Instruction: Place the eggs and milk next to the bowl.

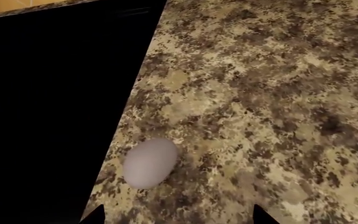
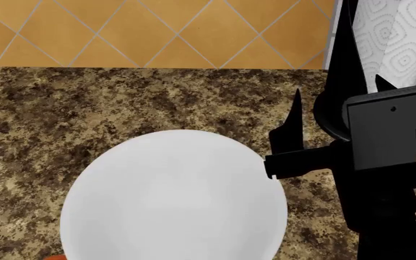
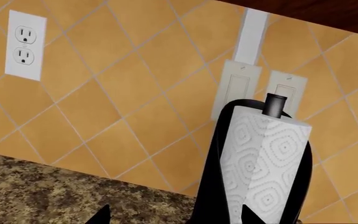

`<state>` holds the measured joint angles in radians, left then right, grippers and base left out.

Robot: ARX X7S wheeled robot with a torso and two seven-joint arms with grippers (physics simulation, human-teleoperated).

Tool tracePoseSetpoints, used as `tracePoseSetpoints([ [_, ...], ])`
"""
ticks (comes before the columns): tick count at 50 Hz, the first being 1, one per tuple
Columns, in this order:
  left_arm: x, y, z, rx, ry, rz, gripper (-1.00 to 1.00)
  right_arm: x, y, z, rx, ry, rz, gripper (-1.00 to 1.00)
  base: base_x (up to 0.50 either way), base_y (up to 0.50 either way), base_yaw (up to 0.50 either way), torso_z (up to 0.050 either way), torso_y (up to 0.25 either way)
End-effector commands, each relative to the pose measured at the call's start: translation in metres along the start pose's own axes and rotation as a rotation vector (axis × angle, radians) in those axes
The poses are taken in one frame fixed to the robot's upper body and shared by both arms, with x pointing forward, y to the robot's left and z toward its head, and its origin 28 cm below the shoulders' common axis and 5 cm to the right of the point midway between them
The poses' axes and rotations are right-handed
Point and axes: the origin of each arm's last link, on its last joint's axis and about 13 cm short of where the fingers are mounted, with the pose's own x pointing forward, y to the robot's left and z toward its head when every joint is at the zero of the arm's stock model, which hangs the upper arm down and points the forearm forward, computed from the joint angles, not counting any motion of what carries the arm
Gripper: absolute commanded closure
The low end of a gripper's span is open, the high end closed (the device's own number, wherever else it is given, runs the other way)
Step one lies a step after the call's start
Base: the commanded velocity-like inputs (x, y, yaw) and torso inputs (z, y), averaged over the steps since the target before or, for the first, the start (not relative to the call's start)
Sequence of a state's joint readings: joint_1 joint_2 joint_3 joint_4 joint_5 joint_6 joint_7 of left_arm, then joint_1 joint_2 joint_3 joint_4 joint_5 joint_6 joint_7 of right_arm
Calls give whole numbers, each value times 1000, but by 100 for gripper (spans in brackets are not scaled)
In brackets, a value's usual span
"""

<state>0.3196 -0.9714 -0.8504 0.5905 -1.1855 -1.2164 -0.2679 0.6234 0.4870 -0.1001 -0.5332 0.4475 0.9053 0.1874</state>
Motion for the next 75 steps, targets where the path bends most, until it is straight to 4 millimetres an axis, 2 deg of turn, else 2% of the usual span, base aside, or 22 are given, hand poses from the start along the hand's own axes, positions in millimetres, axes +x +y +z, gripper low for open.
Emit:
tracePoseSetpoints([
  [1,9,6,-4,-2,12,17,-100,1,1,0,-3,4,1,-100,0,0,0,0,0],
  [13,25,10,-9,-48,7,16,-100,0,1,3,-14,5,1,-100,0,0,0,0,0],
  [25,30,16,-14,-86,16,47,-100,2,4,5,-21,6,6,-100,0,0,0,0,0],
  [42,42,14,-9,-132,-12,45,-100,2,3,7,-29,6,4,-100,0,0,0,0,0],
  [75,74,12,-16,-140,20,45,-100,8,7,6,-36,17,10,-100,0,0,0,0,0],
])
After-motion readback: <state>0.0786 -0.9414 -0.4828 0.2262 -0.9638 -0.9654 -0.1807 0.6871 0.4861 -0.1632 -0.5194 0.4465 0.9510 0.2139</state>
